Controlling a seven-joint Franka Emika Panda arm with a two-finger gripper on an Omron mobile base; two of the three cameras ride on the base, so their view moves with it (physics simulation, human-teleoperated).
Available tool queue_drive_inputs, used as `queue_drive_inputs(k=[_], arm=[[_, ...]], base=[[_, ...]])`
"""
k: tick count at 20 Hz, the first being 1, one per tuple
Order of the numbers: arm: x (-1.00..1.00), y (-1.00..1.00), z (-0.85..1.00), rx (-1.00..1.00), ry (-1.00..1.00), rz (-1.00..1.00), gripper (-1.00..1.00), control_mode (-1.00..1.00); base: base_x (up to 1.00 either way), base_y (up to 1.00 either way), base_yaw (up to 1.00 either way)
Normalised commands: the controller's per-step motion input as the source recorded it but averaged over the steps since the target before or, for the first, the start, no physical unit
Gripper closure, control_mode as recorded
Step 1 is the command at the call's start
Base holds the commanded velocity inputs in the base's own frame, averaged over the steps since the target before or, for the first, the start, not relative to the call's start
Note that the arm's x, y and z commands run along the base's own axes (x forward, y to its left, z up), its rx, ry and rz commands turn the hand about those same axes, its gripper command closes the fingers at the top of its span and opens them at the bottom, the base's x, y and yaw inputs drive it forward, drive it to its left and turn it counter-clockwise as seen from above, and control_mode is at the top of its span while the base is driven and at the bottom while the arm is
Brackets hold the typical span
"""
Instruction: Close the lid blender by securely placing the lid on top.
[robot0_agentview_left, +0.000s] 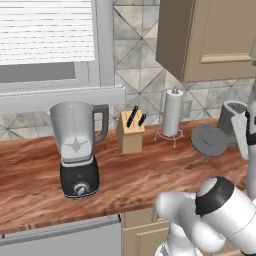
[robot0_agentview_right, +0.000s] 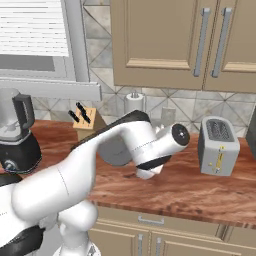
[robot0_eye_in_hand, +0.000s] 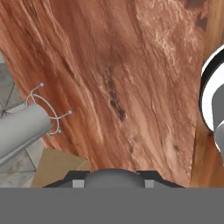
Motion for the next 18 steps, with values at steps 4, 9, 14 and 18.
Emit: queue_drive_inputs(k=[4, 9, 14, 18], arm=[[0.00, 1.00, 0.69, 0.00, 0.00, -0.16, 1.00, -1.00], [0.00, 0.96, 0.50, 0.00, 0.00, -0.14, 1.00, -1.00], [-0.35, 0.44, 0.08, 0.00, 0.00, -0.01, 1.00, -1.00], [-0.26, 0.53, 0.65, 0.02, 0.00, 0.01, 1.00, -1.00]], base=[[0.00, 0.00, 0.00], [0.00, 0.00, 0.00], [0.00, 0.00, 0.00], [0.00, 0.00, 0.00]])
